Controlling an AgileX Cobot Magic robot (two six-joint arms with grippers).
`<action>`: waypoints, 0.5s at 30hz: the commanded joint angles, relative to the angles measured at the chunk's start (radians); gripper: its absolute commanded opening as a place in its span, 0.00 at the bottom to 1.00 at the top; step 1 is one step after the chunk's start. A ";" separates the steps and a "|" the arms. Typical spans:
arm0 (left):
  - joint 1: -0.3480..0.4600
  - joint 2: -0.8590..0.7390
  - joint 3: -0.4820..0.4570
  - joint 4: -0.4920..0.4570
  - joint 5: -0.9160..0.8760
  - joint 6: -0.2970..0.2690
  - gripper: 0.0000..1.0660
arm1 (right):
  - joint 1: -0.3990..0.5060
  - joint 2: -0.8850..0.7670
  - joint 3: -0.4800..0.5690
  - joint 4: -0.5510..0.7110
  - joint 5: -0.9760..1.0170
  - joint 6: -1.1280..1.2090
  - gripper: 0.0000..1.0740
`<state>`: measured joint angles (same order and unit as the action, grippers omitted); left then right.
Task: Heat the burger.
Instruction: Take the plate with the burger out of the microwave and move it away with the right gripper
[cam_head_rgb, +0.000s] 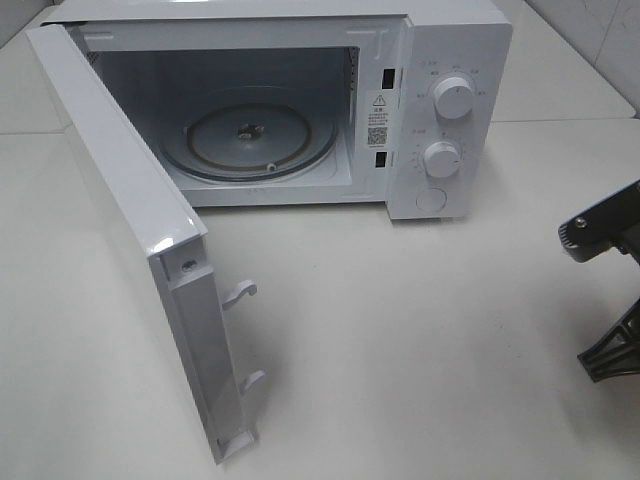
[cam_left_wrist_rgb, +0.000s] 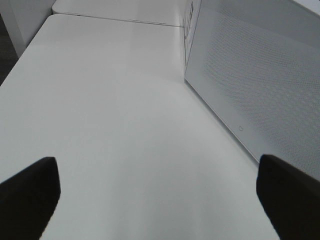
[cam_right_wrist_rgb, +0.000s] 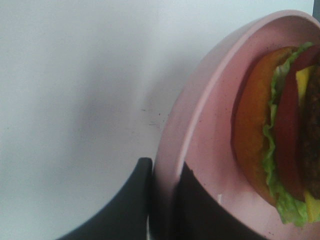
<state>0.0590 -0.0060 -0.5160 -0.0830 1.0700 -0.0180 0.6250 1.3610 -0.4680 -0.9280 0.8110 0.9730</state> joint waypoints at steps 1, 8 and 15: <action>0.006 -0.005 0.002 0.001 -0.001 -0.006 0.94 | -0.007 0.052 -0.009 -0.084 0.023 0.068 0.02; 0.006 -0.005 0.002 0.001 -0.001 -0.006 0.94 | -0.045 0.165 -0.009 -0.113 -0.047 0.161 0.02; 0.006 -0.005 0.002 0.001 -0.001 -0.006 0.94 | -0.106 0.266 -0.009 -0.190 -0.073 0.245 0.02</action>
<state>0.0590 -0.0060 -0.5160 -0.0830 1.0700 -0.0180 0.5380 1.6070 -0.4710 -1.0440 0.6890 1.1870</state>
